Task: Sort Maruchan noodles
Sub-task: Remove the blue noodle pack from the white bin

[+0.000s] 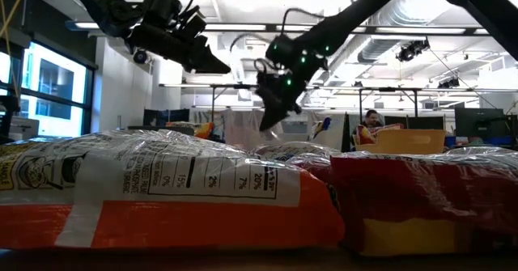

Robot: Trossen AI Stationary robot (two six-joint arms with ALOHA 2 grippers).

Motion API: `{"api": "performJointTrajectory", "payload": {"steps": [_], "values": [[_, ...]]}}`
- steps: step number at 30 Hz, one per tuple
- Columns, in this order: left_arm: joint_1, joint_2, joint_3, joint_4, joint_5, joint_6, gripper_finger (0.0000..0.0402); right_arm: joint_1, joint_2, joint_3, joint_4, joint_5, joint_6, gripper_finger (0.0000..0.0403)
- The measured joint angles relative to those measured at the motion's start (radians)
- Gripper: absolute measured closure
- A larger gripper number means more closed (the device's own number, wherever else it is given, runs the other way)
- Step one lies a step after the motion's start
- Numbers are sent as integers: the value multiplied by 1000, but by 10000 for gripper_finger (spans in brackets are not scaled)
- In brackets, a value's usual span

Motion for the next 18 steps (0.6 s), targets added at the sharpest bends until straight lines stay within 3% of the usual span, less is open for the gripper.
{"api": "performJointTrajectory", "payload": {"steps": [8,13,18], "values": [[0,0,0,-1,0,1,296,0,-131,-50,40,59,-35,403],[0,0,0,0,0,1,296,-14,-178,-183,110,-30,57,400],[0,0,0,17,0,0,296,14,-125,-174,60,24,69,338]]}}
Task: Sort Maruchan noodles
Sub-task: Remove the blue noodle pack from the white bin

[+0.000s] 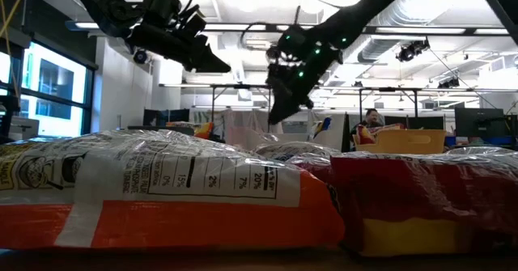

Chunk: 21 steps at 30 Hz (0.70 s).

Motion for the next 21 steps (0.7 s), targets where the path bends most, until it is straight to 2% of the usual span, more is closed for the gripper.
{"api": "performJointTrajectory", "payload": {"steps": [6,8,10,15,21], "values": [[0,0,0,25,0,-16,296,7,86,101,-47,37,-60,210],[0,0,0,25,0,-16,296,3,114,121,-80,66,-79,190],[0,0,0,20,0,-15,296,-3,132,140,-87,58,-85,187],[0,0,0,8,0,1,296,-18,168,175,-100,1,-79,231],[0,0,0,7,0,2,296,-22,171,177,-94,-10,-85,353]]}}
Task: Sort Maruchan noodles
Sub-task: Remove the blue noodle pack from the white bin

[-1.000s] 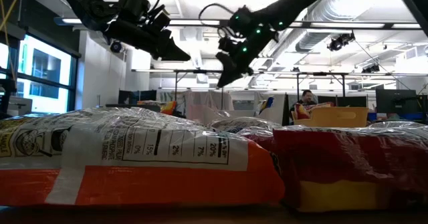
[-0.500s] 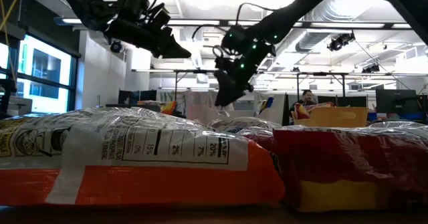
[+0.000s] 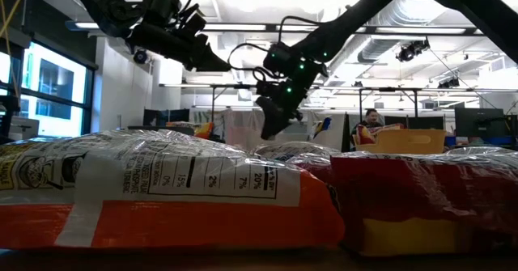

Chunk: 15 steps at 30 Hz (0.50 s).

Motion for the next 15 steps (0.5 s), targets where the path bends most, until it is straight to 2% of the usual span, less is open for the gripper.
{"api": "performJointTrajectory", "payload": {"steps": [1,3,8,15], "values": [[0,0,0,0,0,0,296,-2,0,0,-1,-6,-1,376],[0,0,0,0,0,0,296,-4,0,0,4,-10,-10,394],[0,0,0,0,0,0,296,-4,-16,0,19,-34,-38,400],[0,0,0,-2,0,0,296,0,-124,-42,78,14,-54,403]]}}
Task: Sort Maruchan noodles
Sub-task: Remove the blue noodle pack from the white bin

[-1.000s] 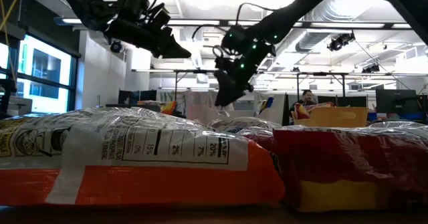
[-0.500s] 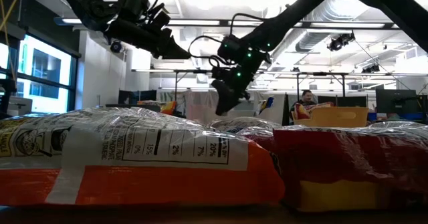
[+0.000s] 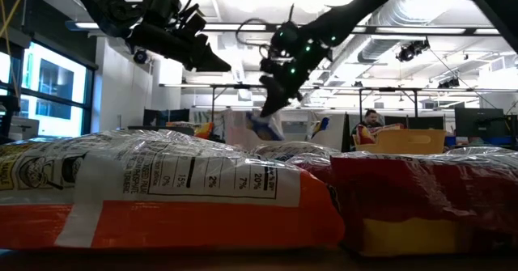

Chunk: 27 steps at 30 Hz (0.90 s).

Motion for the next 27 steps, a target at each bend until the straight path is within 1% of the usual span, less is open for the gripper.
{"api": "performJointTrajectory", "payload": {"steps": [2,4,8,11,14,16,19,21,23,25,27], "values": [[0,0,0,-1,0,-1,296,0,-51,-66,60,28,7,403],[0,0,0,-1,0,-1,296,0,-110,-163,159,47,30,403],[0,0,0,0,0,-2,296,-14,-233,-418,417,31,93,403],[-1,0,0,13,3,-23,296,-28,-292,-601,602,49,167,403],[-6,0,0,30,17,-41,296,-44,-316,-736,821,74,249,403],[-10,0,0,35,32,-51,296,-54,-318,-803,952,80,320,403],[-18,0,0,39,32,-53,296,-58,-311,-876,1080,97,383,403],[-22,1,0,39,32,-54,296,-60,-311,-894,1106,86,393,403],[-29,8,0,40,31,-53,296,-60,-311,-893,1104,21,394,403],[-31,15,0,37,23,-50,296,-55,-311,-846,1012,-58,389,400],[-31,15,0,40,-1,-46,296,-41,-311,-757,838,-78,340,389]]}}
